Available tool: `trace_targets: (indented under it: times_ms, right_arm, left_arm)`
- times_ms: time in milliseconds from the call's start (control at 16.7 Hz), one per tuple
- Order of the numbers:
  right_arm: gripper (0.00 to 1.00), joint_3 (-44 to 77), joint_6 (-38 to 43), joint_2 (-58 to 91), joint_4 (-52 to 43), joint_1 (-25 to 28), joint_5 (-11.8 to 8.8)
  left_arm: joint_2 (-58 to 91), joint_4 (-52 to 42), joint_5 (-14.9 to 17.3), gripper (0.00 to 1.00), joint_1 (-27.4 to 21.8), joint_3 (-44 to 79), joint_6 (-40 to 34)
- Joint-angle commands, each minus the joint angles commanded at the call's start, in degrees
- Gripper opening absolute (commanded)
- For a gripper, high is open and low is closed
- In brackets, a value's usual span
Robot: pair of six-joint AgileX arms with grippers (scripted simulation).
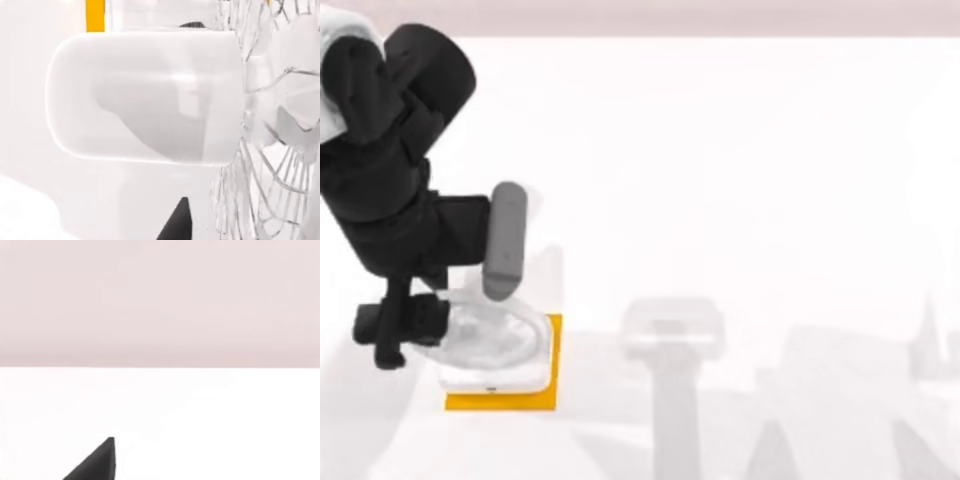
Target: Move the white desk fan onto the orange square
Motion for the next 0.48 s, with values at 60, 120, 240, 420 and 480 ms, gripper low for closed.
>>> trace_targets:
  times_ms: [60, 120, 240, 420, 480]
  right_arm:
    - [1.0, 0.0, 0.0, 0.0, 0.0, 0.0, 0.0]
    - [1.0, 0.0, 0.0, 0.0, 0.0, 0.0, 0.0]
    - [1.0, 0.0, 0.0, 0.0, 0.0, 0.0, 0.0]
    - [1.0, 0.0, 0.0, 0.0, 0.0, 0.0, 0.0]
    - [1.0, 0.0, 0.0, 0.0, 0.0, 0.0, 0.0]
  left_arm:
    - [0.0, 0.0, 0.0, 0.9, 0.0, 0.0, 0.0]
    - [0.0, 0.0, 0.0, 0.98, 0.0, 0.0, 0.0]
    - [0.0, 0.0, 0.0, 1.0, 0.0, 0.0, 0.0]
    - [0.0, 0.0, 0.0, 1.0, 0.0, 0.0, 0.0]
    - [0.0, 0.0, 0.0, 1.0, 0.0, 0.0, 0.0]
